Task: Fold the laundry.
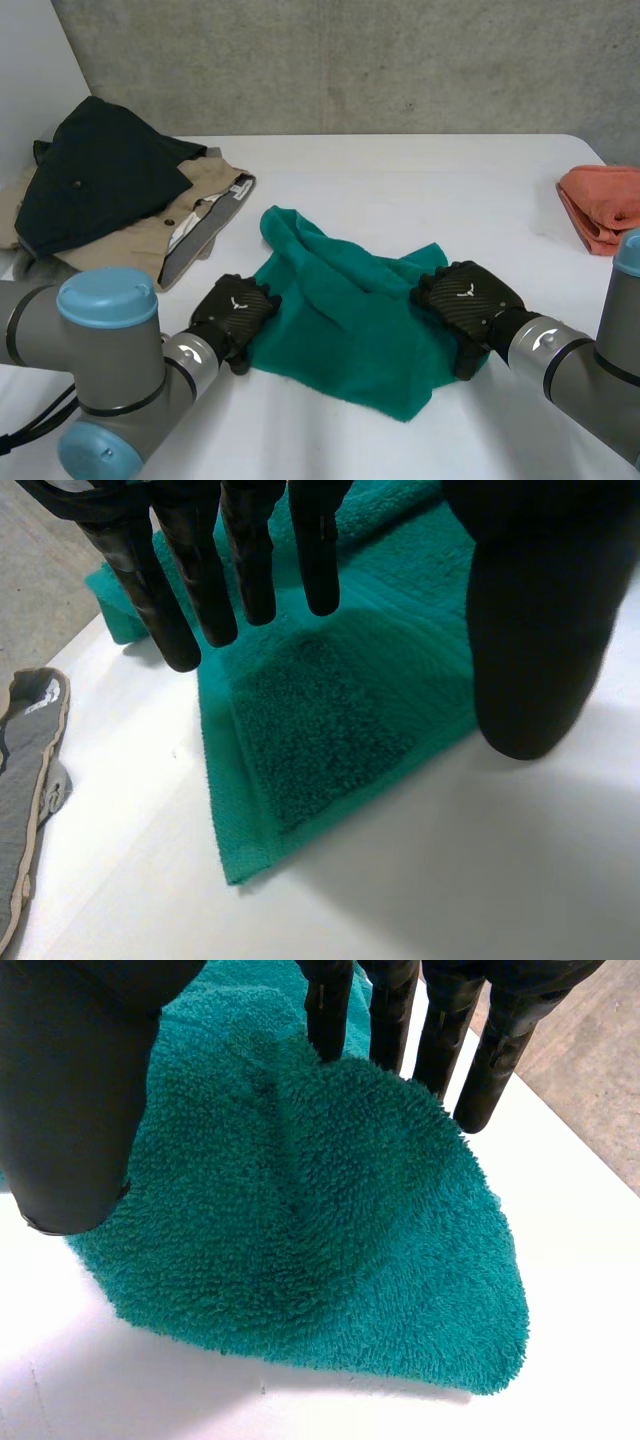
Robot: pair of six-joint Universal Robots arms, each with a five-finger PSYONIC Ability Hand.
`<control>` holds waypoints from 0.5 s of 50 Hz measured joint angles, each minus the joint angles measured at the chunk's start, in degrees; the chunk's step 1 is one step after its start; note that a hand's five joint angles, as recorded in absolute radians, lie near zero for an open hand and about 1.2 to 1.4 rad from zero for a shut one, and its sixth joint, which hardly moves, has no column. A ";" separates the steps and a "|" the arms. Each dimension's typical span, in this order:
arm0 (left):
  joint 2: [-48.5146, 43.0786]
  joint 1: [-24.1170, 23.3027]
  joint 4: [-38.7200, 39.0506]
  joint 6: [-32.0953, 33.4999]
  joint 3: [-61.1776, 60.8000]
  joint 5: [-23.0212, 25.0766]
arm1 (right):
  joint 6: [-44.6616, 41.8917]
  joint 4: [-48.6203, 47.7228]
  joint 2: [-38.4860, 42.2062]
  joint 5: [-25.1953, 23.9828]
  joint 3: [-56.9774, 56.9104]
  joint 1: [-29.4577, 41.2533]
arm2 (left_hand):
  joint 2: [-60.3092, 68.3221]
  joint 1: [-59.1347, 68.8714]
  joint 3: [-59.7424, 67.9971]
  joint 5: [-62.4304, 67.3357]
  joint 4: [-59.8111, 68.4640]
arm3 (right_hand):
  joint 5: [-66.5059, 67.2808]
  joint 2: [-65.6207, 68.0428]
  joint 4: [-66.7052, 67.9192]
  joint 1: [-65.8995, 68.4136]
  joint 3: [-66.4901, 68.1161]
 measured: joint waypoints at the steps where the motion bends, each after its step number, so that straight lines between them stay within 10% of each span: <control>1: -0.60 0.10 0.15 0.01 0.58 0.01 | -0.02 -0.05 0.17 0.02 0.00 0.00 | 0.81 0.96 0.87 0.84 0.81 | 0.26 0.92 0.11 0.33 0.33; 25: -8.16 -0.29 1.02 0.02 11.45 -0.02 | -0.07 -0.24 0.84 0.07 0.23 -0.08 | 7.05 7.40 7.12 1.03 7.10 | 0.70 0.98 0.14 0.54 0.41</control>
